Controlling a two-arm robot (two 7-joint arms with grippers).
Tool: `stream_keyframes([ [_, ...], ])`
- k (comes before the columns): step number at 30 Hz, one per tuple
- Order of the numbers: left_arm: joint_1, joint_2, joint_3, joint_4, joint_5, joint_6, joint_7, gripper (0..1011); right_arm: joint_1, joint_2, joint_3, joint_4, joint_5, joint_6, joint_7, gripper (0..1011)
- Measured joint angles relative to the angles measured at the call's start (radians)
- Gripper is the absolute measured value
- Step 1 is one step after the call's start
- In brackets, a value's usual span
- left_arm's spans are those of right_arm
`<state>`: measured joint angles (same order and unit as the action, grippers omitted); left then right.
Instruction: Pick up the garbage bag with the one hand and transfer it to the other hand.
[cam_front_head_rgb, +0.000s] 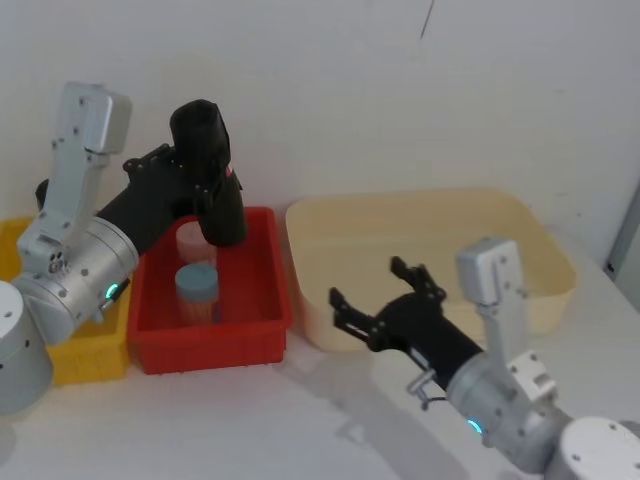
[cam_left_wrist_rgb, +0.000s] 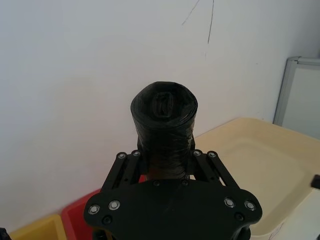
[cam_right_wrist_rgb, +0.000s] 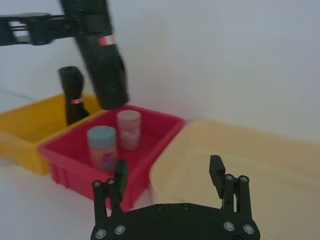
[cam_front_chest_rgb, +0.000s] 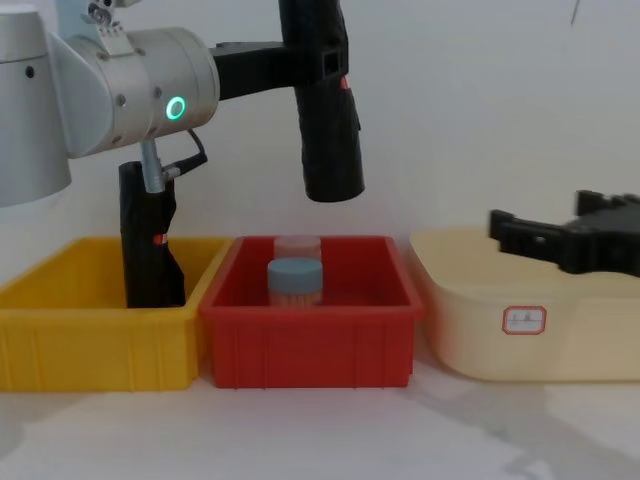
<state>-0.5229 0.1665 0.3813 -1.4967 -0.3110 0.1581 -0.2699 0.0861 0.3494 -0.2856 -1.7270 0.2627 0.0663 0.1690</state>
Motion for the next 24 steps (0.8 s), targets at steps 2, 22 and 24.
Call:
stream_keyframes([
  [2,0.000,-0.001,0.000,0.000,0.000,0.000,0.000,375,0.019,-0.004,-0.012,0.008,-0.004,0.007,0.014,1000],
  [22,0.000,-0.005,0.001,0.001,-0.003,0.000,-0.001,375,0.253,-0.155,-0.151,0.224,-0.097,0.029,0.052,1000],
  [24,0.001,-0.005,0.001,0.001,-0.003,0.000,-0.001,374,0.268,-0.167,-0.157,0.244,-0.103,0.027,0.048,1000],
])
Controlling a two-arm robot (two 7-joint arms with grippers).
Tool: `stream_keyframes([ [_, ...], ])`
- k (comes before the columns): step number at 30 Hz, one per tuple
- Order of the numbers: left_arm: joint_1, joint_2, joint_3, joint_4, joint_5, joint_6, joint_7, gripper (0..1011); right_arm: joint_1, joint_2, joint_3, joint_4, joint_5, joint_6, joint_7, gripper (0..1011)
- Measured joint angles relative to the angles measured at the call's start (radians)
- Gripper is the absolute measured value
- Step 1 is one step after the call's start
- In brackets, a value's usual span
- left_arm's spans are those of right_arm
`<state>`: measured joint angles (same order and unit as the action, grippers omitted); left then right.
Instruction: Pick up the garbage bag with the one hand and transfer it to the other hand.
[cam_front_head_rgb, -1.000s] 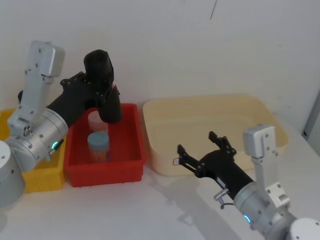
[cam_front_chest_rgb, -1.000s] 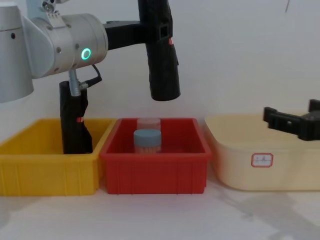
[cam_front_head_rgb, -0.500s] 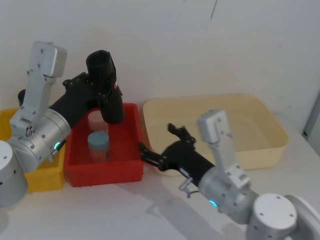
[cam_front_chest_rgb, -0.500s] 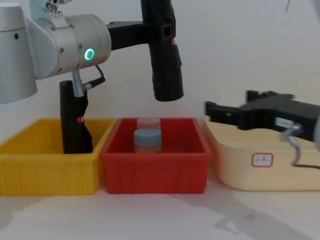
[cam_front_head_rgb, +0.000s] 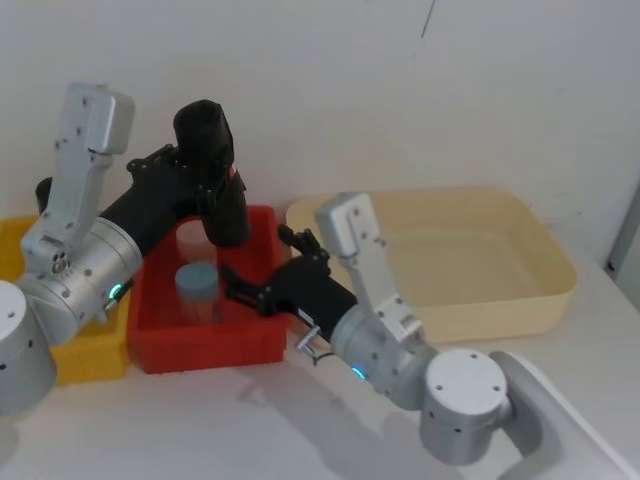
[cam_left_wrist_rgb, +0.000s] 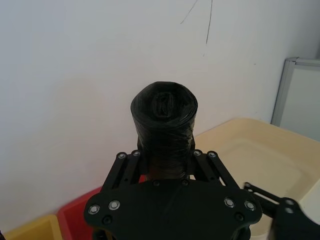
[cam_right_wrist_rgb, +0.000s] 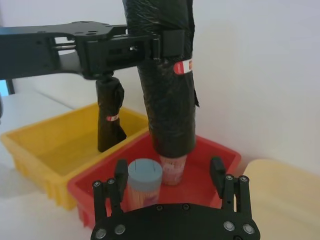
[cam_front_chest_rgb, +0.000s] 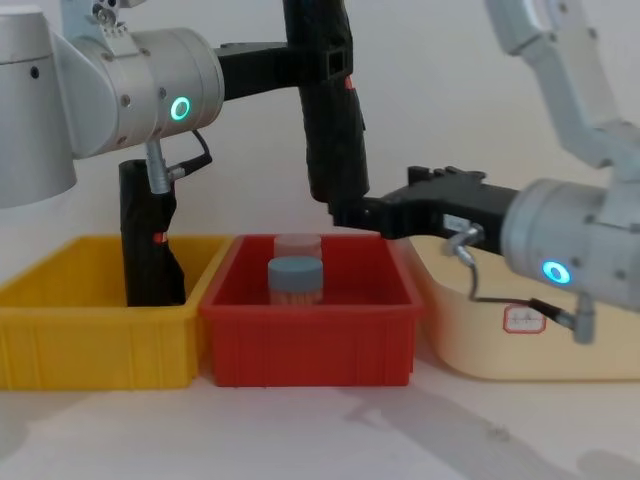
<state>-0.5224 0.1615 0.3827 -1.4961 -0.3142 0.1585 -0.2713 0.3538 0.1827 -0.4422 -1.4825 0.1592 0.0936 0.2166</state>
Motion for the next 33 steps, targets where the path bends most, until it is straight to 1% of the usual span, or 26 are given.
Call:
stream_keyframes([
  [2,0.000,0.000,0.000,0.000,0.000,0.000,0.000,375,0.024,-0.019,-0.007,0.034,-0.014,-0.005,-0.010,1000],
  [9,0.000,-0.001,0.000,0.000,0.000,0.000,0.000,374,0.065,-0.051,-0.016,0.094,-0.038,-0.014,-0.027,1000],
  [11,0.000,-0.001,0.000,0.000,0.000,0.000,0.000,375,0.082,-0.063,-0.020,0.121,-0.050,-0.020,-0.034,1000],
  [25,0.000,-0.001,0.000,0.000,0.000,0.000,0.000,375,0.148,-0.108,-0.030,0.232,-0.094,-0.060,-0.054,1000],
  [33,0.000,-0.001,0.000,0.000,0.000,0.000,0.000,375,0.177,-0.126,-0.029,0.268,-0.106,-0.078,-0.055,1000],
])
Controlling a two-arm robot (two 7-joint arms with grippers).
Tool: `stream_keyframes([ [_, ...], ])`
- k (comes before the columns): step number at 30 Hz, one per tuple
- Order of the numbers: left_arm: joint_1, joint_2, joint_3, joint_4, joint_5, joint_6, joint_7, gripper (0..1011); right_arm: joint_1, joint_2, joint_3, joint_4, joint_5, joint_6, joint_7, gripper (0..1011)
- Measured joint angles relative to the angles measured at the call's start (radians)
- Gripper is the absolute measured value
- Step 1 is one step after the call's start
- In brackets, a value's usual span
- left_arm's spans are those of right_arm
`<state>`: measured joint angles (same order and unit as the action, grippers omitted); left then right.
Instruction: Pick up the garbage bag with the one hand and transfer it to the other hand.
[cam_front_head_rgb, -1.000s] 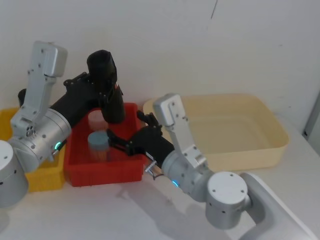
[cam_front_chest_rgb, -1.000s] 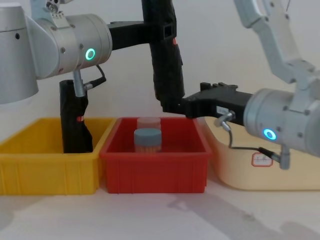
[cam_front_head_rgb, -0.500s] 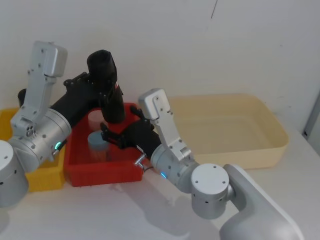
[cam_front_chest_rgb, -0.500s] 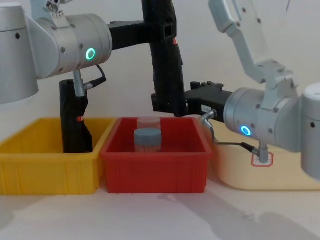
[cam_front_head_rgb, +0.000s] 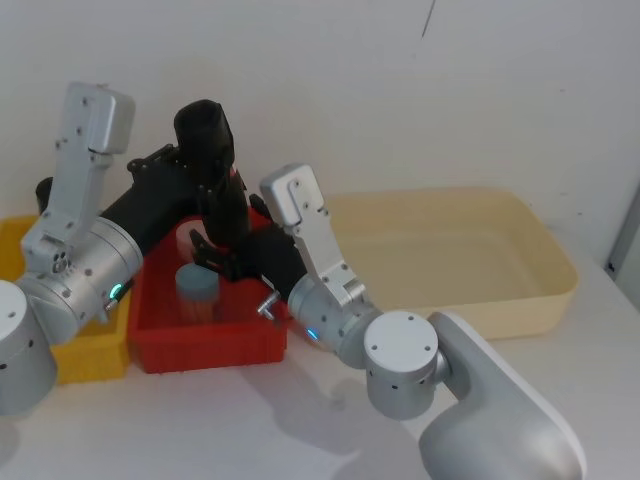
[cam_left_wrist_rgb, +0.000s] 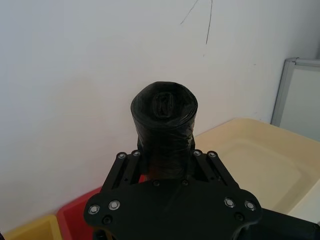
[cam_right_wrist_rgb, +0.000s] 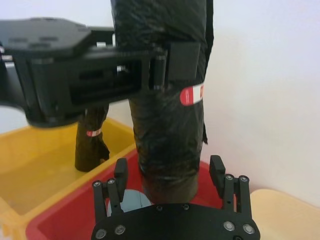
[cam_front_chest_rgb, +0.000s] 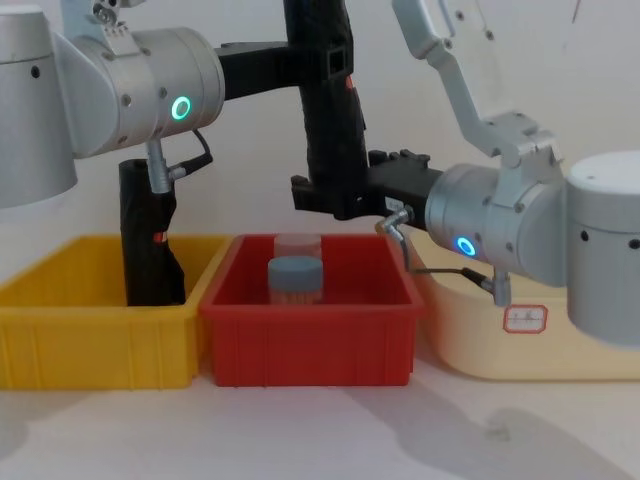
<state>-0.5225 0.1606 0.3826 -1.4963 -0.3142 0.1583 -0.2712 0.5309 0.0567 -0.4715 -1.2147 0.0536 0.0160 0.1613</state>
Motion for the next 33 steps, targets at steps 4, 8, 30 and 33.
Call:
stream_keyframes([
  [4,0.000,0.000,0.000,0.000,0.000,0.000,0.000,374,0.010,-0.007,0.002,0.005,-0.001,-0.004,0.006,1000],
  [8,0.000,0.000,0.000,0.000,0.000,0.000,0.000,374,0.017,-0.012,0.006,0.006,-0.001,-0.005,0.014,1000],
  [30,0.000,0.000,0.000,0.000,0.000,0.000,0.000,375,0.033,-0.044,0.040,0.026,0.015,0.002,0.036,666],
  [33,0.000,0.000,0.000,0.000,0.000,0.000,0.000,375,0.033,-0.048,0.043,0.026,0.015,0.006,0.035,592],
])
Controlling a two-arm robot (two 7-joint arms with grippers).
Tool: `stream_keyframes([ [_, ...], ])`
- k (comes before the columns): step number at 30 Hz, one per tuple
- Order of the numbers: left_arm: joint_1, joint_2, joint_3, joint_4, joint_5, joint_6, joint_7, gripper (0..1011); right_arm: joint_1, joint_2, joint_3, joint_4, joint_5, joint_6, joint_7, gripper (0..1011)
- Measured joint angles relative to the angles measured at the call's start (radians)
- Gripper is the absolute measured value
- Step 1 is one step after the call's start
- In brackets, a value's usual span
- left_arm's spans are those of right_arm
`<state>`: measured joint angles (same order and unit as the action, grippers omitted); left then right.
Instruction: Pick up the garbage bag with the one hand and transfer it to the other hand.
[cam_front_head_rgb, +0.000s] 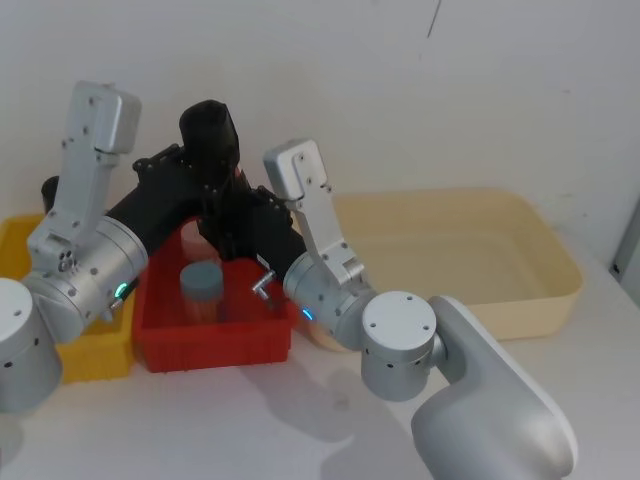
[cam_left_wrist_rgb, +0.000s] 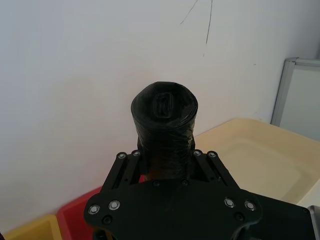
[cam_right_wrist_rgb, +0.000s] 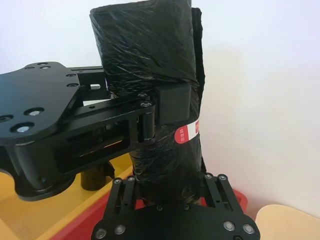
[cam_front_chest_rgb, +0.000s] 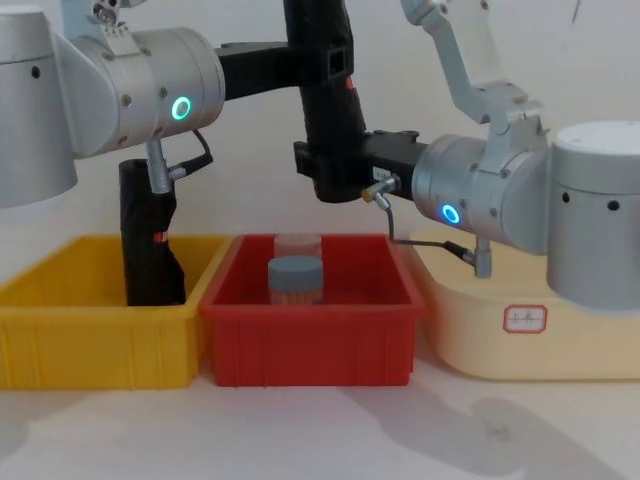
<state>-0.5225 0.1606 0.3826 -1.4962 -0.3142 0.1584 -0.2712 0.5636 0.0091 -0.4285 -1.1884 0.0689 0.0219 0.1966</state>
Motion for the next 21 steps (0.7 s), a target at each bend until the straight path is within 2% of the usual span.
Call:
stream_keyframes([
  [1,0.000,0.000,0.000,0.000,0.000,0.000,0.000,374,-0.002,-0.001,0.002,0.000,0.000,0.001,-0.001,568],
  [8,0.000,0.000,0.000,0.000,0.000,0.000,-0.001,375,-0.012,-0.004,0.011,-0.011,-0.001,0.010,-0.005,568],
  [11,0.000,0.000,0.000,0.000,0.000,0.000,0.000,413,-0.017,-0.004,0.014,-0.014,-0.002,0.017,-0.006,568],
  [14,0.000,0.000,0.000,0.000,0.000,0.000,0.000,540,-0.023,-0.004,0.017,-0.022,-0.003,0.020,-0.007,568],
  [21,0.000,0.000,0.000,0.000,0.000,0.000,0.000,732,-0.039,-0.003,0.025,-0.045,-0.004,0.030,-0.005,568],
])
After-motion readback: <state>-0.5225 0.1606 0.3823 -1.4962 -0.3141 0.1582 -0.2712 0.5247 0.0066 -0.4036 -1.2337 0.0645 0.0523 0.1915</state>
